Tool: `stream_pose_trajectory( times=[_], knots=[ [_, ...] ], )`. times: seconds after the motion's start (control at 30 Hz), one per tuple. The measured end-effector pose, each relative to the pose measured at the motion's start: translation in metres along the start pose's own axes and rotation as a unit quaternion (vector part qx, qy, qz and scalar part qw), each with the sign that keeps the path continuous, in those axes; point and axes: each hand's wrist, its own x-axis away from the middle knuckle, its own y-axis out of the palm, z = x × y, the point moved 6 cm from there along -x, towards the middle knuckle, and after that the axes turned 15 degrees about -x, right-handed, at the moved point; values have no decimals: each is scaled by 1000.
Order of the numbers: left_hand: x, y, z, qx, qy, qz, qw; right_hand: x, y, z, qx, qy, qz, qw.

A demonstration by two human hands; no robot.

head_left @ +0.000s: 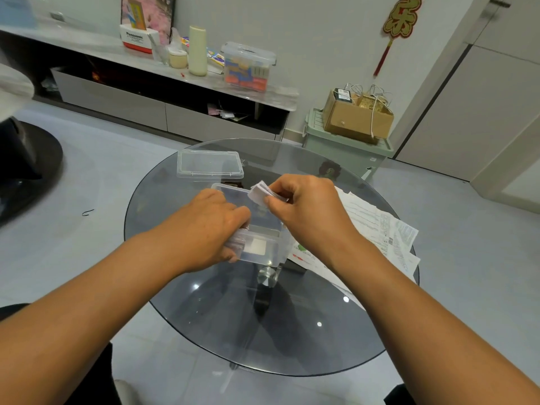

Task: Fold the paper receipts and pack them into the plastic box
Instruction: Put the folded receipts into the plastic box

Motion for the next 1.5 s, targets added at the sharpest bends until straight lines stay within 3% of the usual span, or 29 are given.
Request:
stream_pose_trajectory(
  times=[0.2, 0.4, 0.7, 0.83, 0.97, 1.3, 1.5],
  knots=[
    [6, 6, -10, 46, -20, -22, 998, -15, 29, -10, 119, -52, -85, 988],
    [11, 5, -28, 152, -5, -39, 988, -29, 66, -16, 279, -81, -184, 939],
    [19, -4, -39, 301, -19, -33, 953, -40, 87, -20, 203, 13, -263, 943],
    [25, -16, -42, 331, -45, 0, 943, -41, 86, -19, 175, 53, -244, 952],
    [29, -13, -48, 287, -82, 13, 954, -40, 84, -9, 133, 96, -222, 961],
    [27, -13, -47, 214, -76, -2, 974, -44, 72, -7, 134, 121, -160, 970],
    [24, -11, -51, 99, -108, 14, 989, -42, -10, -14, -6, 92, 2, 996]
  ],
)
